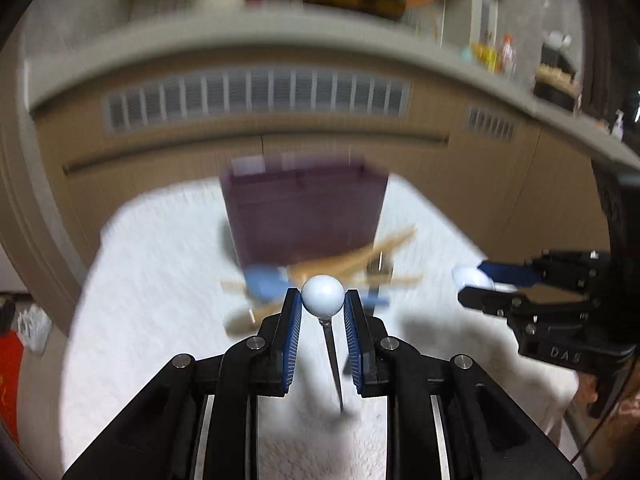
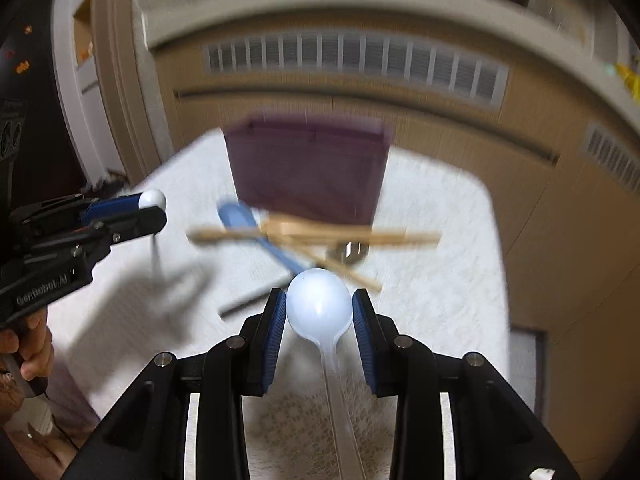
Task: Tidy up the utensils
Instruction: 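Lift both held spoons and carry them over the purple caddy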
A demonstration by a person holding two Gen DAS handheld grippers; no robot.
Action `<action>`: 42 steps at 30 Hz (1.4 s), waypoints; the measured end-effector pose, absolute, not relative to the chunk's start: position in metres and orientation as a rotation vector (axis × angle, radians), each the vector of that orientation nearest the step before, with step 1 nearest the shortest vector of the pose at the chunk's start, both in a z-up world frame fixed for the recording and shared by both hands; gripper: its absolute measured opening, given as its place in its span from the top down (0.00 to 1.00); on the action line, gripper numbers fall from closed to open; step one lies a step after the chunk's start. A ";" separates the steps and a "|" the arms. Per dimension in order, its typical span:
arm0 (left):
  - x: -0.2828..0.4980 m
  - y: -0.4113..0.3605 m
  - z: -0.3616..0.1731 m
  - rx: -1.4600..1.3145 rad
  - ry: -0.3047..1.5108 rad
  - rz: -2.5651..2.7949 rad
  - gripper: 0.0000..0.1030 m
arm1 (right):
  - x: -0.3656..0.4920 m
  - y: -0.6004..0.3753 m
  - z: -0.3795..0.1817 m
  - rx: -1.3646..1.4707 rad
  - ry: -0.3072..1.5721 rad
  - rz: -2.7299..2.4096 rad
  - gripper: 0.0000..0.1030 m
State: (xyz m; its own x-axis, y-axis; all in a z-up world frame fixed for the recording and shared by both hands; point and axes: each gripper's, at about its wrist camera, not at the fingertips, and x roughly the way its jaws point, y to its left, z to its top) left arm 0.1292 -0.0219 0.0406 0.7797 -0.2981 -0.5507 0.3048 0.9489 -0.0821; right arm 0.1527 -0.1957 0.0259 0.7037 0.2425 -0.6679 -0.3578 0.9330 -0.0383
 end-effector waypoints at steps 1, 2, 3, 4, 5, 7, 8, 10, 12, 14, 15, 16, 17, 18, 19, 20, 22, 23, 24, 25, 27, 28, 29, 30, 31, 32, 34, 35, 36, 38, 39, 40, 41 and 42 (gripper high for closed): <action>0.127 -0.018 0.055 0.010 0.557 -0.326 0.78 | 0.149 -0.194 0.038 -0.173 0.686 0.333 0.69; 0.126 -0.016 0.071 0.003 0.521 -0.329 0.78 | 0.147 -0.190 0.052 -0.180 0.652 0.332 0.69; 0.127 -0.013 0.090 -0.006 0.487 -0.336 0.78 | 0.145 -0.186 0.068 -0.187 0.613 0.330 0.69; 0.129 -0.011 0.108 -0.014 0.456 -0.344 0.78 | 0.145 -0.182 0.089 -0.197 0.565 0.330 0.69; 0.132 -0.009 0.122 -0.017 0.431 -0.347 0.78 | 0.146 -0.179 0.105 -0.202 0.532 0.335 0.69; 0.142 -0.007 0.155 -0.011 0.380 -0.345 0.78 | 0.155 -0.173 0.146 -0.194 0.462 0.355 0.69; 0.147 -0.005 0.169 -0.008 0.358 -0.338 0.78 | 0.162 -0.170 0.166 -0.184 0.432 0.367 0.69; 0.158 -0.002 0.194 0.005 0.318 -0.326 0.78 | 0.174 -0.164 0.198 -0.164 0.363 0.391 0.69; 0.167 0.000 0.213 0.014 0.278 -0.314 0.78 | 0.186 -0.158 0.219 -0.161 0.305 0.407 0.69; 0.181 0.002 0.223 0.022 0.271 -0.316 0.78 | 0.202 -0.152 0.228 -0.157 0.273 0.415 0.69; 0.189 0.005 0.224 0.016 0.270 -0.312 0.78 | 0.212 -0.151 0.229 -0.147 0.270 0.420 0.69; 0.197 0.006 0.224 0.015 0.271 -0.310 0.78 | 0.223 -0.151 0.228 -0.129 0.271 0.426 0.69; 0.205 0.009 0.222 0.012 0.273 -0.305 0.78 | 0.234 -0.153 0.225 -0.105 0.279 0.435 0.69; 0.213 0.008 0.219 0.011 0.276 -0.303 0.78 | 0.243 -0.153 0.222 -0.082 0.286 0.442 0.69; 0.219 0.009 0.216 0.012 0.279 -0.304 0.78 | 0.253 -0.156 0.218 -0.051 0.300 0.457 0.69; 0.225 0.009 0.211 0.014 0.285 -0.309 0.78 | 0.263 -0.159 0.213 -0.028 0.313 0.471 0.69; 0.238 0.010 0.199 0.012 0.295 -0.311 0.78 | 0.283 -0.164 0.199 0.001 0.333 0.474 0.69; 0.244 0.011 0.193 0.009 0.304 -0.312 0.78 | 0.290 -0.167 0.191 0.009 0.339 0.464 0.69; 0.251 0.012 0.185 0.004 0.316 -0.315 0.78 | 0.301 -0.168 0.182 0.024 0.352 0.464 0.69; 0.257 0.012 0.177 0.003 0.329 -0.317 0.78 | 0.308 -0.168 0.174 0.036 0.364 0.470 0.69; 0.270 0.013 0.162 0.008 0.349 -0.315 0.78 | 0.326 -0.166 0.157 0.050 0.390 0.472 0.69; 0.275 0.013 0.155 0.013 0.357 -0.308 0.78 | 0.332 -0.165 0.151 0.052 0.396 0.471 0.69; 0.281 0.014 0.148 0.013 0.365 -0.301 0.78 | 0.339 -0.163 0.144 0.053 0.404 0.470 0.69; 0.288 0.016 0.139 0.009 0.380 -0.297 0.78 | 0.345 -0.161 0.136 0.053 0.413 0.466 0.69; 0.294 0.018 0.131 0.001 0.398 -0.298 0.78 | 0.352 -0.159 0.127 0.054 0.423 0.461 0.69; 0.298 0.020 0.124 -0.006 0.411 -0.299 0.78 | 0.357 -0.159 0.119 0.055 0.430 0.458 0.69; 0.307 0.023 0.108 -0.016 0.434 -0.295 0.78 | 0.366 -0.158 0.101 0.061 0.448 0.450 0.69; 0.310 0.024 0.101 -0.019 0.441 -0.290 0.78 | 0.370 -0.159 0.092 0.064 0.455 0.445 0.69; 0.313 0.024 0.092 -0.024 0.449 -0.288 0.78 | 0.372 -0.161 0.085 0.068 0.457 0.439 0.69; 0.318 0.022 0.077 -0.034 0.474 -0.289 0.78 | 0.379 -0.164 0.069 0.074 0.471 0.419 0.69; 0.321 0.020 0.068 -0.037 0.491 -0.293 0.78 | 0.382 -0.166 0.062 0.075 0.479 0.406 0.69; 0.323 0.019 0.061 -0.037 0.506 -0.295 0.78 | 0.384 -0.168 0.054 0.075 0.491 0.392 0.69; 0.324 0.016 0.054 -0.035 0.521 -0.297 0.78 | 0.385 -0.169 0.048 0.073 0.500 0.380 0.69; 0.326 0.014 0.047 -0.031 0.535 -0.299 0.78 | 0.384 -0.172 0.043 0.070 0.504 0.373 0.69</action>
